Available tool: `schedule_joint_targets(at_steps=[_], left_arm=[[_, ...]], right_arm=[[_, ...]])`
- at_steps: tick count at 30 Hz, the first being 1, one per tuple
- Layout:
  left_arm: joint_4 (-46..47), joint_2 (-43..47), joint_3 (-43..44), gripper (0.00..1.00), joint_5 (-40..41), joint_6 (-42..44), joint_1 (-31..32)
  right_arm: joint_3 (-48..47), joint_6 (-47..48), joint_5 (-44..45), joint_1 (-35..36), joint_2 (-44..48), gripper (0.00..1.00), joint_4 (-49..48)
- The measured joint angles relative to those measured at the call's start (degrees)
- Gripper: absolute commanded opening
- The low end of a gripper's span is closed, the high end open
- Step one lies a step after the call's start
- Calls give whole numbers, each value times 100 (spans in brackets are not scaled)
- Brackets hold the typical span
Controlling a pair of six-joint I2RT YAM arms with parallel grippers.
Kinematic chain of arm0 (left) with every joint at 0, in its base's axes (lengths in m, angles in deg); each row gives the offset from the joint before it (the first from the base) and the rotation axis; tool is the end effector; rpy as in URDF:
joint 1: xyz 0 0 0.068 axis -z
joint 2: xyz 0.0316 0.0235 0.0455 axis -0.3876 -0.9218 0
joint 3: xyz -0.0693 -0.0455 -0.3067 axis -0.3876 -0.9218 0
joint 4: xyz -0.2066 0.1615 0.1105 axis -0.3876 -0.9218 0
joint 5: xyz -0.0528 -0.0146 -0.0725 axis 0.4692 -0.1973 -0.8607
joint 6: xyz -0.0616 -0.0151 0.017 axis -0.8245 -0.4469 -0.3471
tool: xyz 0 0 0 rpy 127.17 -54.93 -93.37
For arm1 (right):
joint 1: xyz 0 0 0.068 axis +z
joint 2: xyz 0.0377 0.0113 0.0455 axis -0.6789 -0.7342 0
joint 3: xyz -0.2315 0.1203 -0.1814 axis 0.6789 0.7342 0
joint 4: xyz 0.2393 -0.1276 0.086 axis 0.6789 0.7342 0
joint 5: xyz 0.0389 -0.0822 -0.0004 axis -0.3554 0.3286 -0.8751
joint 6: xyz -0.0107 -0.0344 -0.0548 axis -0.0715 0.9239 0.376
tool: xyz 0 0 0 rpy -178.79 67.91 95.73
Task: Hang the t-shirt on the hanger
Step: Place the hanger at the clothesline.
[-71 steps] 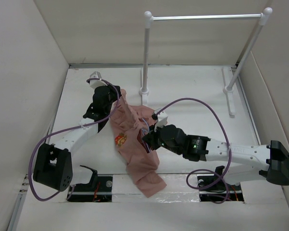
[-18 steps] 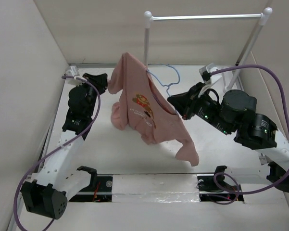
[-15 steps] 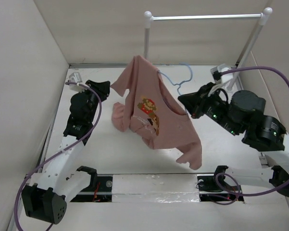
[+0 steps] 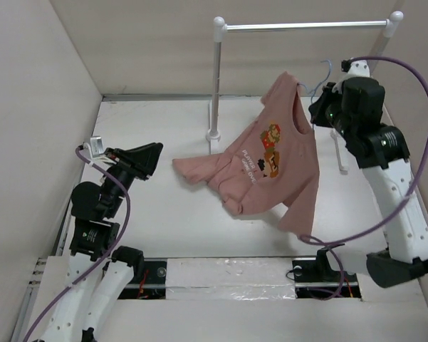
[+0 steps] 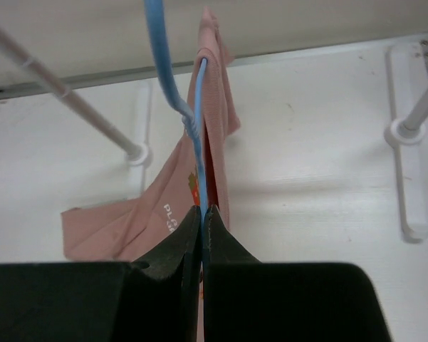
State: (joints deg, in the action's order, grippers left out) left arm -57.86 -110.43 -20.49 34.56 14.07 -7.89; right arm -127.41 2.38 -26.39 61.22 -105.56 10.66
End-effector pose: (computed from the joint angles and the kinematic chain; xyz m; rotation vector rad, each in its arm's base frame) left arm 0.1068 -0.0400 0.4289 -0.0581 1.2519 -0.9429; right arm 0.2338 0.0660 0.5441 0.1166 1.8747 0.2106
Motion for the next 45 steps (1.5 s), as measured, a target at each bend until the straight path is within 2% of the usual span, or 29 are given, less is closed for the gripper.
schedule_joint_targets(at_steps=[2,6,15,26,45], left_arm=[[-243,74,103,33,-199,125,0],[-785,44,223,35,-595,494,7],[-1996,70,225,36,-476,1285,476],[-2017,39,225,36,-363,1578,651],[-2028,-42,157,36,-404,1600,621]], right_arm=[[-280,9,-208,-474,-380,0,160],[-955,-13,-442,-1213,-879,0,195],[-2218,-57,-970,-2190,-1578,0,0],[-3049,48,-1128,-2557,-2771,0,-20],[-3097,118,-1508,-2765,-2903,0,-625]])
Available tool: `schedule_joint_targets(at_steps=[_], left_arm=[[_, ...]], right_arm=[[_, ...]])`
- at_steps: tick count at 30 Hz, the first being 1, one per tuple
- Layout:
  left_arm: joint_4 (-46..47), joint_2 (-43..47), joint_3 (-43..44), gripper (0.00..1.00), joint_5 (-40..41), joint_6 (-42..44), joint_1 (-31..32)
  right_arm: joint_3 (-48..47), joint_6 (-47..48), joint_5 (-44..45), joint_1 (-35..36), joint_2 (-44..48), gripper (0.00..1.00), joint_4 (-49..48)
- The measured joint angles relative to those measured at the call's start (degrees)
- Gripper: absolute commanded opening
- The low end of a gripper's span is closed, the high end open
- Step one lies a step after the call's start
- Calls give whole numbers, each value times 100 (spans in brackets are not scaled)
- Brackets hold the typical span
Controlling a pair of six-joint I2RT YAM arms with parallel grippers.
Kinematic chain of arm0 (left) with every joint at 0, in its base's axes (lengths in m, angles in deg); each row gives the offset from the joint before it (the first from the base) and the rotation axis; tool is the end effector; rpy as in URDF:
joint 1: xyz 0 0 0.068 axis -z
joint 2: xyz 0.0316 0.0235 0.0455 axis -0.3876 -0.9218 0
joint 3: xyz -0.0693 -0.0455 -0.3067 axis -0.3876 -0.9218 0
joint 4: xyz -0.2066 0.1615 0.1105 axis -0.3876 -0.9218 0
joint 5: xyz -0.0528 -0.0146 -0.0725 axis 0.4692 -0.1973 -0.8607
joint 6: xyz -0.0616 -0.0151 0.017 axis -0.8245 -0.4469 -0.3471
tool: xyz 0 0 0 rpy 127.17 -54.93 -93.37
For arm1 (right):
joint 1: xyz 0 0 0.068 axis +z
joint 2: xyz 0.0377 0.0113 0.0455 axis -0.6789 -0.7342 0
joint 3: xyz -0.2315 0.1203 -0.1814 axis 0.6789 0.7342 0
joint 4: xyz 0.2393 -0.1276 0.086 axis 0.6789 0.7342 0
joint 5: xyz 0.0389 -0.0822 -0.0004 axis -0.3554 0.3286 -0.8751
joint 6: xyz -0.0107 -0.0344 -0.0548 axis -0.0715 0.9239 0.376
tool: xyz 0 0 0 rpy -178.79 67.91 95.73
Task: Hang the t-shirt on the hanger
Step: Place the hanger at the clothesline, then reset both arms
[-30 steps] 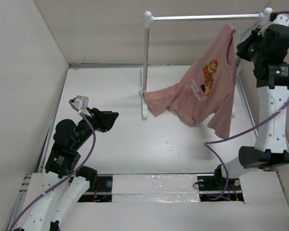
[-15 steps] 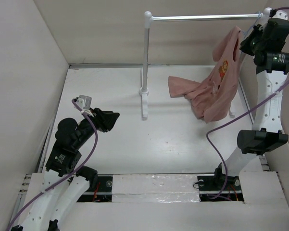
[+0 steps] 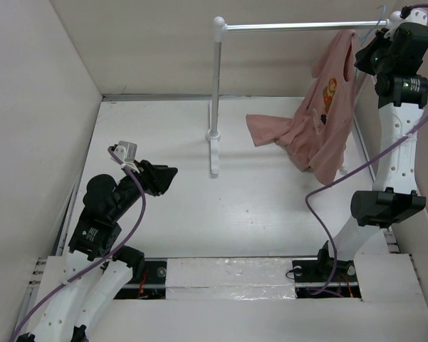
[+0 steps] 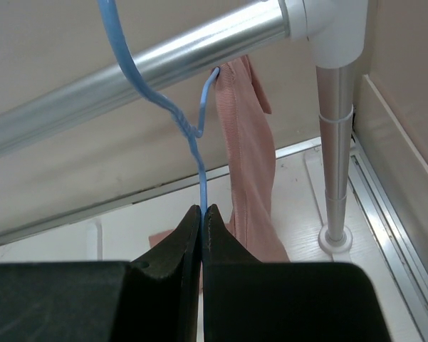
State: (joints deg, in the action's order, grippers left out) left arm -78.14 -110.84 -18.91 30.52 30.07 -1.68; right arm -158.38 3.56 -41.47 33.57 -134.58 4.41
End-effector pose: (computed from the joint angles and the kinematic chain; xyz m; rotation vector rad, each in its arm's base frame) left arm 0.1065 -0.0569 0.3955 0.2184 1.5683 -0.8211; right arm 0.3918 -0.0613 0.5838 0.3360 1.7061 0.1134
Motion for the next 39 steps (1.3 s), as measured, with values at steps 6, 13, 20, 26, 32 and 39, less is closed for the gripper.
schedule_joint_targets(at_steps=[6,13,20,26,32,39], left_arm=[[2,-7,0,36,-2,0,-13],[2,-79,-2,35,-4,4,-13],[0,-90,-57,35,2,4,-13],[0,-87,-74,38,42,7,-13],[-2,-39,-74,46,85,44,-63],[2,273,-79,56,214,39,-63]], right_arm=[[144,-2,-22,0,-249,0,-116],[1023,-9,-15,-72,-94,0,-763],[1290,-122,15,-133,173,29,-885],[1523,-339,26,-214,581,78,-977],[2343,-640,0,-304,1812,100,-1340],[4478,-1097,-765,72,4144,100,-2848]])
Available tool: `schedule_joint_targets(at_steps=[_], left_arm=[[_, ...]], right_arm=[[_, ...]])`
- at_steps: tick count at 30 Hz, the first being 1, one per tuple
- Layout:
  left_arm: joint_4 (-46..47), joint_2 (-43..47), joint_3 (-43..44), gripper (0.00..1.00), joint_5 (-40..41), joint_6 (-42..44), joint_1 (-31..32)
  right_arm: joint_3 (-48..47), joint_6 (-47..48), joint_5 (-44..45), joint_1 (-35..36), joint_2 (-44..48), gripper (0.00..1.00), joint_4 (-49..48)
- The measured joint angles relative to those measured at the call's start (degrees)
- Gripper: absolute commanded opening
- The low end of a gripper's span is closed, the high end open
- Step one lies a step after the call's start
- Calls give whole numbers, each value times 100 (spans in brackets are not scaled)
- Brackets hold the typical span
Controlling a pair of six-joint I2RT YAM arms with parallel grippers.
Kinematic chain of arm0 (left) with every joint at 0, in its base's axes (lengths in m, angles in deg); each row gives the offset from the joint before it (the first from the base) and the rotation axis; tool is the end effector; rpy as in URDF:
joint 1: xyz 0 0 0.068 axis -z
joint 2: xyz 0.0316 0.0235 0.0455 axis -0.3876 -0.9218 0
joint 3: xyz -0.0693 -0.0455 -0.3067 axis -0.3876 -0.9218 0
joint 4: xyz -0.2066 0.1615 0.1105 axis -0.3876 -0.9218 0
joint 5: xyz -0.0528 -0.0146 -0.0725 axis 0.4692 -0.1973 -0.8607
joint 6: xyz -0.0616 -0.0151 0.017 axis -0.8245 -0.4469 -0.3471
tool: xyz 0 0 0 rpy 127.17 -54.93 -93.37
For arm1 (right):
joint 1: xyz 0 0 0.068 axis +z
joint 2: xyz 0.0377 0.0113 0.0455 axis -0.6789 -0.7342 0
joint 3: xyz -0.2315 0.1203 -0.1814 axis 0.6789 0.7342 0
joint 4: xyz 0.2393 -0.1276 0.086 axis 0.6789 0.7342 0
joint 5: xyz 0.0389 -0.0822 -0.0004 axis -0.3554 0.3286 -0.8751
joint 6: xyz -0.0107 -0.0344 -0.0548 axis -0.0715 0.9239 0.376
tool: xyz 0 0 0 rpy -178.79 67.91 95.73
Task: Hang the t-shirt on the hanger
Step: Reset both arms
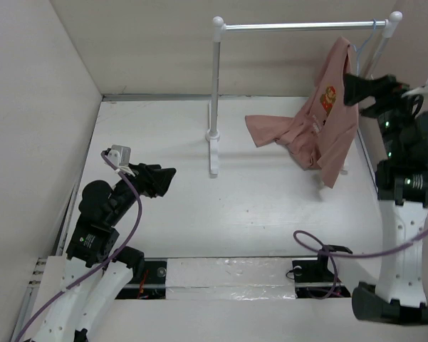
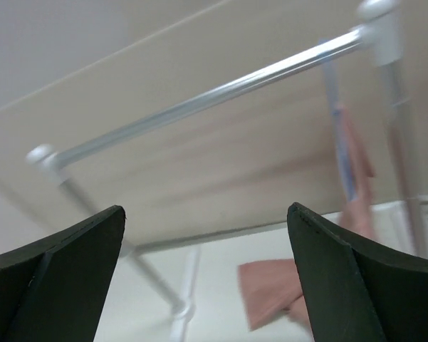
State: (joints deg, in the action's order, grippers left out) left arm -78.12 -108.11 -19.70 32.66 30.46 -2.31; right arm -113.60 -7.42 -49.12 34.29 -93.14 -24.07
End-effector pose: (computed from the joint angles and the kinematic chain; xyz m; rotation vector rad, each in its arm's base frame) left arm 0.0975 -0.0502 0.3950 0.1866 1.5310 -0.7823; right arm 0.1879 -0.0190 0.5805 0.2431 1.2898 0.3773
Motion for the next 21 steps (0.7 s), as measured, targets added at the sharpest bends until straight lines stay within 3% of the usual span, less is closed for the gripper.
schedule_joint_targets(at_steps=[5,9,17,21], left_arm=[[81,304,-4,59,111,-85,0],[125,564,17,60,229,-146,0],[144,918,243,57,455,-308,0],[90,999,225,58,501,-431,0]], right_arm=[[1947,-533,-1379,752,1427,100,-1292],[3132,-673,-1845,1281,2234,100,-1467],[3491,-575,-1897,1523,3886,100,-772],[3397,-400,-1897,1532,4271,100,-426]])
